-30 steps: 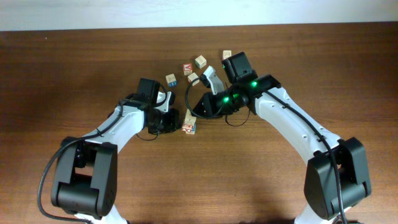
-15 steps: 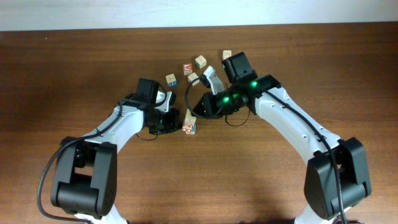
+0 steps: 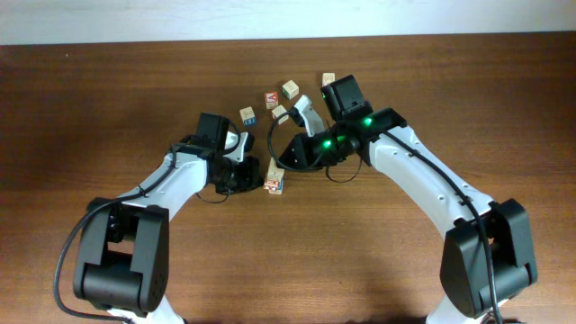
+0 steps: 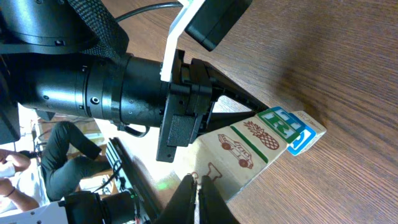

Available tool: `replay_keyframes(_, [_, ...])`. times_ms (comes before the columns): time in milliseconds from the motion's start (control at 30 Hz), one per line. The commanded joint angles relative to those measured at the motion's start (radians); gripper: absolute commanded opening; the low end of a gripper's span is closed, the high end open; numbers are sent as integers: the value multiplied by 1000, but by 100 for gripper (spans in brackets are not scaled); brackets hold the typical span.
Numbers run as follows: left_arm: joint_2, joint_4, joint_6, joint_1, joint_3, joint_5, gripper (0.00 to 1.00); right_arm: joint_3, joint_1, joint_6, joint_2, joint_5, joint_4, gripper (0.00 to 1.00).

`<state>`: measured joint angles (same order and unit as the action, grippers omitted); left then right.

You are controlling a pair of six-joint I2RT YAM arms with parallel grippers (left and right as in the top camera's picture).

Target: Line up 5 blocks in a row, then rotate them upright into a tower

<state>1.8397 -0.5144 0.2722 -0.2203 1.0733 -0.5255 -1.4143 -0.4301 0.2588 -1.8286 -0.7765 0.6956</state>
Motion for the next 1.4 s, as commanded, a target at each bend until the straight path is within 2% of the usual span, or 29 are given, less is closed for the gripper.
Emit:
replay_keyframes(0, [-26, 9, -11, -22, 10, -93, 0, 16, -15, -3, -35, 100, 15, 10])
replay_keyframes(400, [-26, 10, -11, -24, 10, -88, 0, 16, -16, -3, -35, 100, 15, 13])
replay_keyframes(1000, [-26, 3, -11, -13, 10, 37, 0, -64, -14, -18, -34, 142, 87, 22])
replay_keyframes(1367, [-26, 2, -11, 14, 10, 37, 0, -68, -17, -19, -34, 140, 91, 22])
